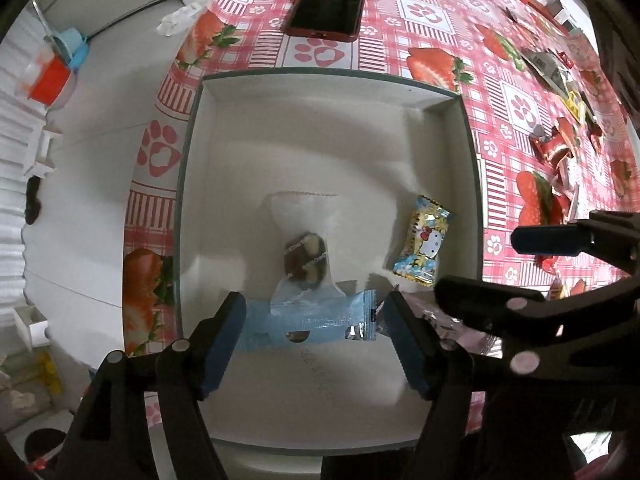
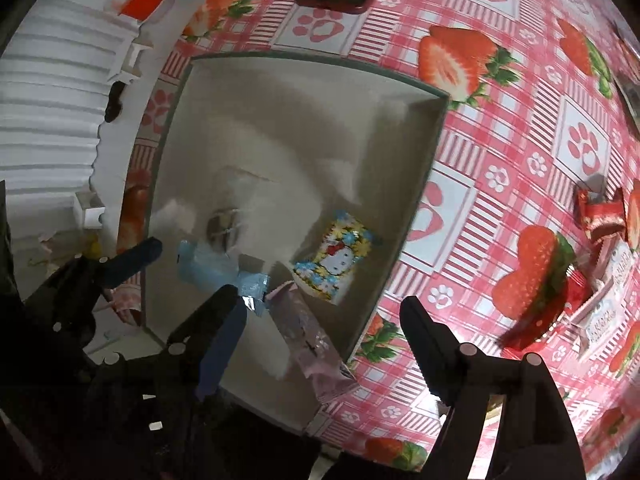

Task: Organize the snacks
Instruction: 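Move both tools back to the snack pile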

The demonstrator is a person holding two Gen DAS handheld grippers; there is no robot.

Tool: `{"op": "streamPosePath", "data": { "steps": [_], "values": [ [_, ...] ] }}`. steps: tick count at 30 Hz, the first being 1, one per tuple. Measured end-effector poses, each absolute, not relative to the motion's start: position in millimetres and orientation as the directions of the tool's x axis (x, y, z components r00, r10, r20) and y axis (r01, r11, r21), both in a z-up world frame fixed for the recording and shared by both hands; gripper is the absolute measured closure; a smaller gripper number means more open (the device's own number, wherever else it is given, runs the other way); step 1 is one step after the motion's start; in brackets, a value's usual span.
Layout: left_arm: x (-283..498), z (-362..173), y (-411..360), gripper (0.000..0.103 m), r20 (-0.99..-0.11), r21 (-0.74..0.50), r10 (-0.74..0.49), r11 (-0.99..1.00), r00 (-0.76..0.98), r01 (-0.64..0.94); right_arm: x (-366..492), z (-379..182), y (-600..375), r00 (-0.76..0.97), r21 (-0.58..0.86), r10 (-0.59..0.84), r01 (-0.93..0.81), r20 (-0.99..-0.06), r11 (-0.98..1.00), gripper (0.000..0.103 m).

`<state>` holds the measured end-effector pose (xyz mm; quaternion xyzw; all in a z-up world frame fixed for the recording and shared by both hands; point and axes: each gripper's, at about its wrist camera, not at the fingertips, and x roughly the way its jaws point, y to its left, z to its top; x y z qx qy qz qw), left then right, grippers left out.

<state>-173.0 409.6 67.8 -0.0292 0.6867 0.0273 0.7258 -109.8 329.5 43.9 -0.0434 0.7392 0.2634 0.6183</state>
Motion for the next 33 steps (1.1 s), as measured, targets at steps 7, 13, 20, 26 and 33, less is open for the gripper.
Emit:
{"op": "streamPosePath", "data": {
  "steps": [7, 13, 20, 26, 33],
  "values": [
    [-169.1, 75.7, 390.1, 0.028, -0.998, 0.004, 0.007, 0.999, 0.060, -0.046, -105.7, 41.1, 297.4, -0.221, 0.325, 0.261, -0.339, -0.940, 0.883, 0.023],
    [-156.5, 76.8, 366.7, 0.028, -0.998, 0.011, 0.011, 1.000, 0.060, 0.002, -100.0, 38.6, 267.4, -0.210, 0.320, 0.268, -0.280, -0.940, 0.905, 0.000],
    [-152.1, 77.0, 341.4, 0.025, -0.998, 0.008, 0.004, 0.998, 0.060, 0.063, -97.9, 31.5, 220.1, -0.204, 0.312, 0.274, -0.191, -0.940, 0.931, 0.000],
    [-146.6, 77.3, 308.3, 0.025, -0.998, 0.001, -0.007, 0.991, 0.058, 0.135, -100.8, 14.8, 166.4, -0.217, 0.276, 0.252, -0.089, -0.943, 0.957, 0.000],
    [-141.8, 74.8, 266.5, 0.025, -0.999, -0.012, -0.022, 0.976, 0.045, 0.217, -107.4, 4.8, 115.9, -0.219, 0.232, 0.227, 0.000, -0.949, 0.973, 0.000]
  ]
}}
